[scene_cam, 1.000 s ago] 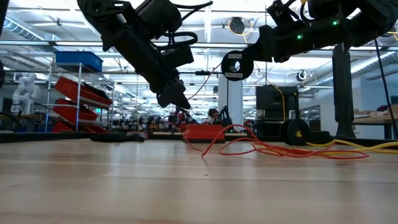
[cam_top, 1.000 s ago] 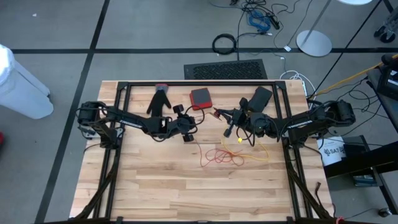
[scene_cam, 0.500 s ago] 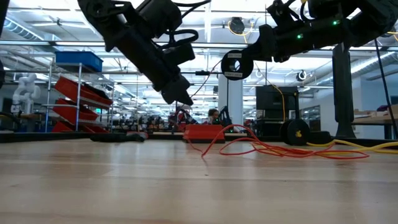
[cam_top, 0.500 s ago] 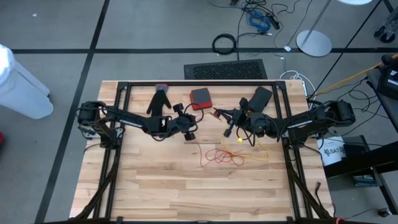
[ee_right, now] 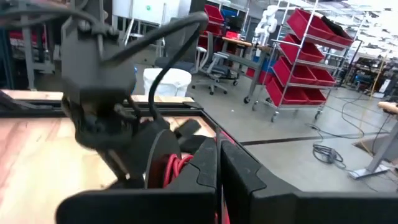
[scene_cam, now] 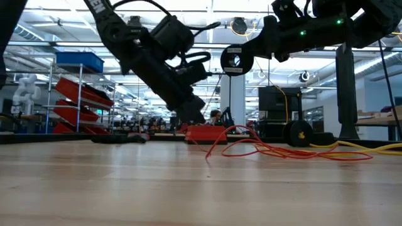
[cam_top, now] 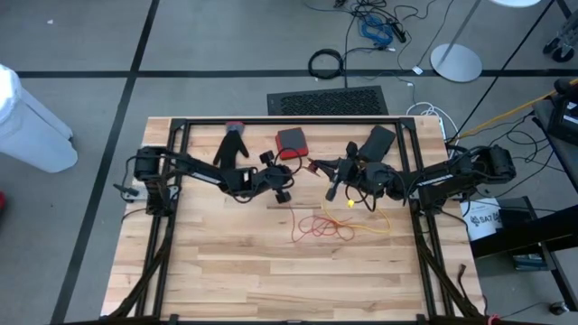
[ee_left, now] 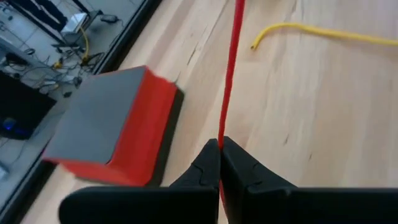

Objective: Coil cords
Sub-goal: Coil the red wire onto the spool

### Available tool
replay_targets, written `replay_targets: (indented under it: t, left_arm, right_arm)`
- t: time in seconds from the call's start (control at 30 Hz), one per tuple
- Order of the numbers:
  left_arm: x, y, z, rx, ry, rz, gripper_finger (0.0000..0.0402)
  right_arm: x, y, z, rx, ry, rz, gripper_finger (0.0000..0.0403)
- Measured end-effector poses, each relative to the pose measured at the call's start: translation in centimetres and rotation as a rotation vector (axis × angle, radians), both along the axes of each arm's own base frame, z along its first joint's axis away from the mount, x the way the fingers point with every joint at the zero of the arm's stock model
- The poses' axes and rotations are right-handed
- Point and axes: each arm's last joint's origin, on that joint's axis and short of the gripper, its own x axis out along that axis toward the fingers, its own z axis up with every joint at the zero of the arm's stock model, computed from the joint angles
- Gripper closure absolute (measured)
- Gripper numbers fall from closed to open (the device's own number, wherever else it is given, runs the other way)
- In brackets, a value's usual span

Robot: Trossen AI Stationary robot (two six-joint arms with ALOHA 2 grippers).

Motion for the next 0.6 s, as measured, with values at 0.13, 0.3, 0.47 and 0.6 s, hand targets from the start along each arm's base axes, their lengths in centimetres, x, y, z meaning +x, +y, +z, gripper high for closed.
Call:
replay_targets:
  t: [0.13, 0.3, 0.47, 0.6]
  left_arm:
    - [1.3, -0.4, 0.0, 0.002, -0.033, -0.02, 0.0401]
    - [2.9, -0.8, 1.4, 0.024, -0.073, -0.048, 0.0401]
    - [4.0, -1.2, 2.7, 0.029, -0.126, -0.059, 0.0401]
    - [4.5, -1.4, 3.6, 0.032, -0.16, -0.066, 0.0401]
  right_arm:
    - [0.0, -0.1, 0.1, 0.032, -0.037, -0.004, 0.0403]
    - [0.5, -0.5, 0.0, 0.057, -0.091, -0.023, 0.0403]
    - [1.1, -0.9, -0.8, 0.076, -0.14, -0.063, 0.0403]
    - [1.7, -1.3, -1.8, 0.088, -0.164, -0.099, 0.0403]
